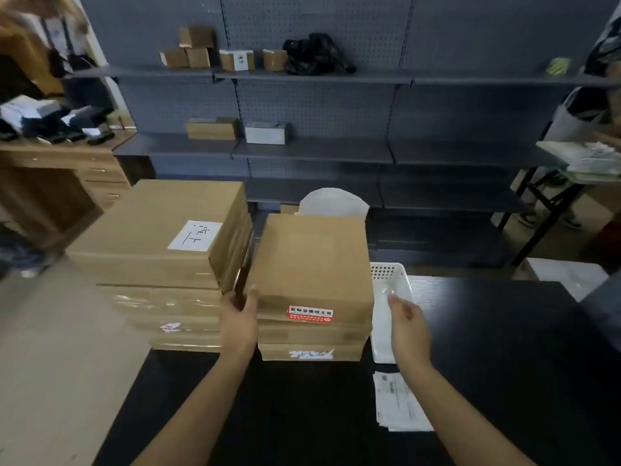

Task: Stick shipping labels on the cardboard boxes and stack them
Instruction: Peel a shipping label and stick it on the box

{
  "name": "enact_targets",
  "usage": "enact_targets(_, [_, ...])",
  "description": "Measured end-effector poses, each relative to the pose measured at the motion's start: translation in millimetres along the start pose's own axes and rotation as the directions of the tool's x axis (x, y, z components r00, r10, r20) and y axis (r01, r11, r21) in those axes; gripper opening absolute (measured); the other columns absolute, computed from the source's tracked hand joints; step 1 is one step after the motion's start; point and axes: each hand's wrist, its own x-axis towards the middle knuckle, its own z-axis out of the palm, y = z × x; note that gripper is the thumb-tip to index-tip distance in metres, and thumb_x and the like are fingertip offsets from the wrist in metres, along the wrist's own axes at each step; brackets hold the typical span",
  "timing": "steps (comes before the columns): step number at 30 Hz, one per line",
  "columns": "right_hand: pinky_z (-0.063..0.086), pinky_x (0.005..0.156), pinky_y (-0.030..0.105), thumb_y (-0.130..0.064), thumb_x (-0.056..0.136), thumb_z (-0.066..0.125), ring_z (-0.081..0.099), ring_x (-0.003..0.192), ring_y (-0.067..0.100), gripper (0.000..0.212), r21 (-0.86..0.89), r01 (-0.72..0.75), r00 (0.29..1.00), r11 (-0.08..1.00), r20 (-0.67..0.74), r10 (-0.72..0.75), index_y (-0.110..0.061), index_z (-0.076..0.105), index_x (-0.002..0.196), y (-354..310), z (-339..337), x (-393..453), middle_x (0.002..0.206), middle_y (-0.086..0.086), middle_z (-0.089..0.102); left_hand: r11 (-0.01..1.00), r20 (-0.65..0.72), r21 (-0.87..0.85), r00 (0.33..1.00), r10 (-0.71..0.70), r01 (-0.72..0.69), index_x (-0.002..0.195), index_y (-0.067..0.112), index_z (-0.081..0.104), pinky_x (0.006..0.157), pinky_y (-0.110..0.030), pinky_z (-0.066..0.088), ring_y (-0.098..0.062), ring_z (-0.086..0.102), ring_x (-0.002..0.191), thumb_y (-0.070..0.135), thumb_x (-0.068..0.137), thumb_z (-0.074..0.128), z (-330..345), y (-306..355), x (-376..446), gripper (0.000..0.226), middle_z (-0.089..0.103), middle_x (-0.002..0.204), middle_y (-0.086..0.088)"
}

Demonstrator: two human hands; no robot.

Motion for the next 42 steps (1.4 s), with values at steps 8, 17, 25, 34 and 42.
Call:
enact_targets(8, [0.043, 0.103, 0.041, -0.068, 0.082, 0.049, 0.054, 0.117, 0.019, 0.069, 0.001, -0.057, 0.991, 0.998, 0.120, 0.056, -0.019, 0.054, 0.131, -6, 47, 46, 0.127, -0.005, 0.060, 0.999, -0.009, 0.035, 1.000, -0.015, 0.015, 0.140, 0.016, 0.045, 0.104, -0.032, 0.035, -0.021, 0.047, 0.125, 0.048, 0.090, 0.058, 17, 10, 43, 0.061, 0.050, 0.138, -0.003])
enact_targets(17, [0.044, 0.097, 0.037, -0.048, 0.089, 0.058, 0.055, 0.108, 0.016, 0.049, 0.040, -0.081, 0.991, 0.996, 0.111, 0.076, -0.018, 0.057, 0.128, 3, 60, 51, 0.121, -0.005, 0.062, 0.996, 0.072, -0.027, 0.994, -0.084, 0.086, 0.139, 0.013, 0.047, 0.101, -0.035, 0.043, -0.020, 0.054, 0.114, 0.040, 0.087, 0.064, 22, 7, 56, 0.061, 0.056, 0.130, -0.001])
enact_targets(25, [0.046, 0.099, 0.046, -0.043, 0.090, 0.058, 0.056, 0.108, 0.019, 0.039, 0.063, -0.093, 0.993, 0.994, 0.073, 0.089, -0.021, 0.059, 0.122, 7, 54, 32, 0.117, -0.004, 0.062, 0.999, 0.062, -0.003, 0.997, -0.043, 0.043, 0.135, 0.012, 0.051, 0.102, -0.041, 0.044, -0.021, 0.055, 0.114, 0.041, 0.087, 0.063, 12, -3, 39, 0.057, 0.058, 0.126, -0.001])
enact_targets(34, [0.045, 0.089, 0.034, -0.037, 0.092, 0.057, 0.054, 0.104, 0.015, 0.030, 0.133, -0.014, 1.000, 0.991, 0.026, 0.011, -0.022, 0.058, 0.118, 28, 28, -23, 0.110, -0.008, 0.058, 0.998, 0.097, -0.047, 0.994, 0.057, -0.052, 0.136, 0.014, 0.049, 0.096, -0.033, 0.045, -0.017, 0.054, 0.113, 0.039, 0.089, 0.063, -16, -19, -11, 0.055, 0.058, 0.125, 0.001])
enact_targets(42, [0.038, 0.069, 0.009, -0.033, 0.092, 0.059, 0.057, 0.096, 0.007, 0.032, 0.100, 0.089, 0.996, 0.991, 0.007, -0.090, -0.016, 0.060, 0.120, 71, -5, -93, 0.103, -0.012, 0.062, 0.996, 0.047, -0.050, 0.996, 0.075, -0.073, 0.133, 0.015, 0.051, 0.085, -0.024, 0.046, -0.012, 0.057, 0.106, 0.034, 0.091, 0.062, -58, -53, -96, 0.047, 0.060, 0.120, 0.003])
